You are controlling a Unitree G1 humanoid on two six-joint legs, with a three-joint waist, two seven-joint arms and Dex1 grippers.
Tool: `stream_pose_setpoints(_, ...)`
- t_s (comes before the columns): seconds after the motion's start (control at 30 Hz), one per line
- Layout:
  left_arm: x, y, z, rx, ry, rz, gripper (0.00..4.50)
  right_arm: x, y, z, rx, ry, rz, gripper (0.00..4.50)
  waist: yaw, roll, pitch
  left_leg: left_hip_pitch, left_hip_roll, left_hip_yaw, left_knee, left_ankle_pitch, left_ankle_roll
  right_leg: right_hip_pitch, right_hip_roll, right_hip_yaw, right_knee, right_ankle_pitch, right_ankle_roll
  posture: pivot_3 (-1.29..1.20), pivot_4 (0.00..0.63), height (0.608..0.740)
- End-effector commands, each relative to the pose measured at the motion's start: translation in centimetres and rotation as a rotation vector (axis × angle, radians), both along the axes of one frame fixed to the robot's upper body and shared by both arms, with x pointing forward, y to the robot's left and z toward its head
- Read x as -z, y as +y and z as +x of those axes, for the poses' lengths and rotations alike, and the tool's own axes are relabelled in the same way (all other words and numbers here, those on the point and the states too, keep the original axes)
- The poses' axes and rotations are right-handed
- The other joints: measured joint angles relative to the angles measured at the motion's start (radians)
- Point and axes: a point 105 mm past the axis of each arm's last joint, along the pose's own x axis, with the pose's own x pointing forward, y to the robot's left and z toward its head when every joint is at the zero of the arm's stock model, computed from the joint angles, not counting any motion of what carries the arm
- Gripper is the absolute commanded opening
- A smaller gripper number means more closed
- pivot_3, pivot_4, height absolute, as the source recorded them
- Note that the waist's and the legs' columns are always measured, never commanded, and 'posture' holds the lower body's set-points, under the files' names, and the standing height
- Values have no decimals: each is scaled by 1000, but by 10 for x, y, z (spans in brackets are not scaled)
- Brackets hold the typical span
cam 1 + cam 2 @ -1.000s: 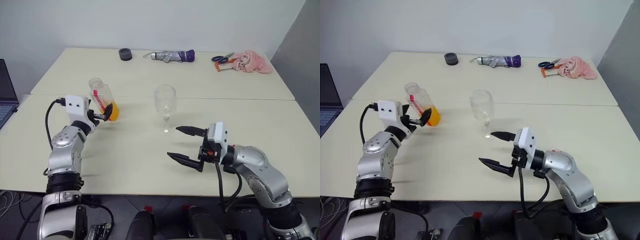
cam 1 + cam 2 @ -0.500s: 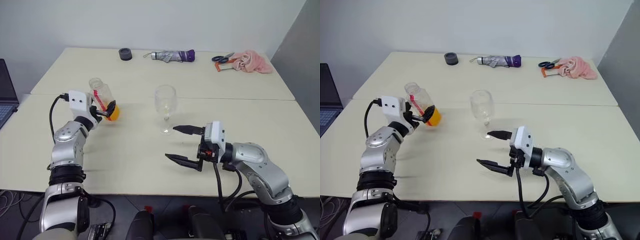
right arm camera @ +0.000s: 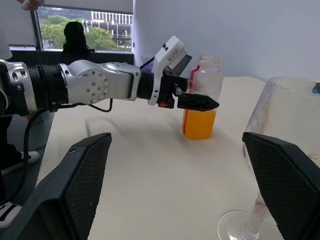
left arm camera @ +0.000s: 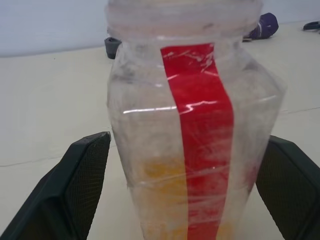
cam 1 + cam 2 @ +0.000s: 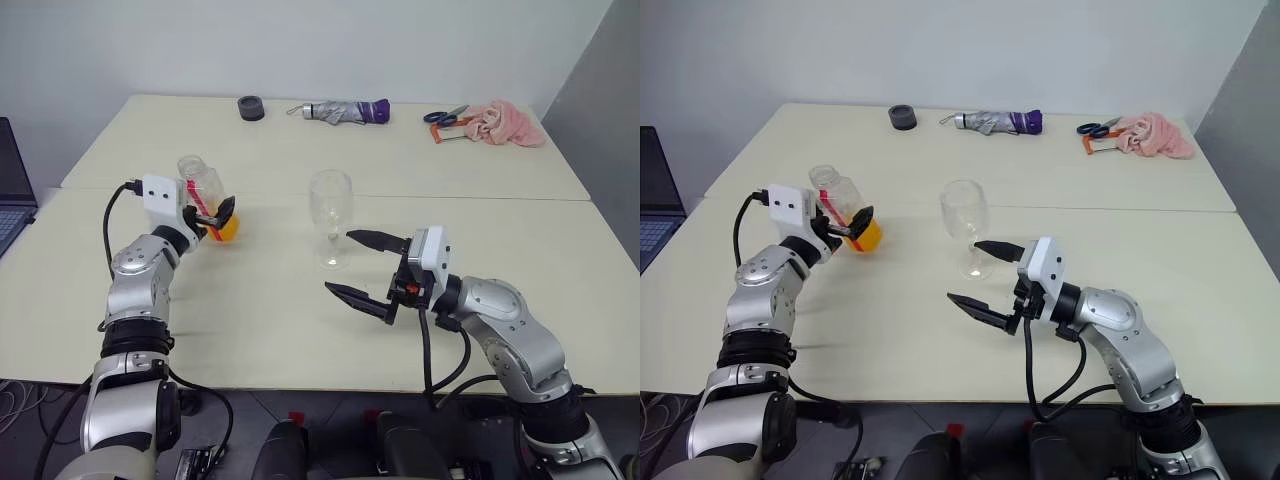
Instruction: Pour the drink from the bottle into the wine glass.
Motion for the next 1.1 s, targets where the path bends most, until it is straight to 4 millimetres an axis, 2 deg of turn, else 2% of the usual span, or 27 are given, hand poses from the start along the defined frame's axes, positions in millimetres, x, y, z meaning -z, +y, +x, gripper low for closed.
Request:
stream_pose_setpoints(0.03,-25,3,2,-12,-84,22,4500,-10,0,-1,-2,-54,16,4473,0,0,0,0,0,0,0,0,0,0,0,0,0,0,0,0,150,740)
stream_pose_setpoints(0.13,-27,5,2,-22,-91,15,3931,-9,0,-2,-5,-53,15,4500,0,0,0,0,0,0,0,0,0,0,0,0,0,0,0,0,150,740)
stream_pose_setpoints(0.33,-28,3,1,-5,-96,2,2062,-9,1,-1,-7,-61,11,4500,0,0,0,0,0,0,0,0,0,0,0,0,0,0,0,0,150,740)
stream_pose_setpoints(0.37,-28,3,1,-4,-97,1,1901,-9,1,-2,-8,-63,10,4500,0,0,0,0,0,0,0,0,0,0,0,0,0,0,0,0,150,740)
stream_pose_setpoints(0.57,-36,-8,-2,36,-128,-8,1880,-11,0,-2,8,-72,13,4500,0,0,0,0,0,0,0,0,0,0,0,0,0,0,0,0,150,740)
stream_pose_setpoints(0.87,-75,-52,-10,166,-222,55,1879,-13,-18,-7,95,-35,52,4500,1,0,0,-1,0,-1,0,0,0,0,-1,0,0,0,0,0,150,740)
stream_pose_setpoints(1.0,-87,-66,-11,206,-253,170,1879,-19,-28,0,175,-38,78,4500,1,0,0,-1,0,-1,1,0,0,0,0,0,0,0,0,0,150,740)
stream_pose_setpoints(1.1,-105,-83,-9,241,-326,327,1878,-28,-32,4,235,-98,107,4500,1,0,0,-1,-1,-1,1,0,0,0,1,-1,0,0,0,0,150,740)
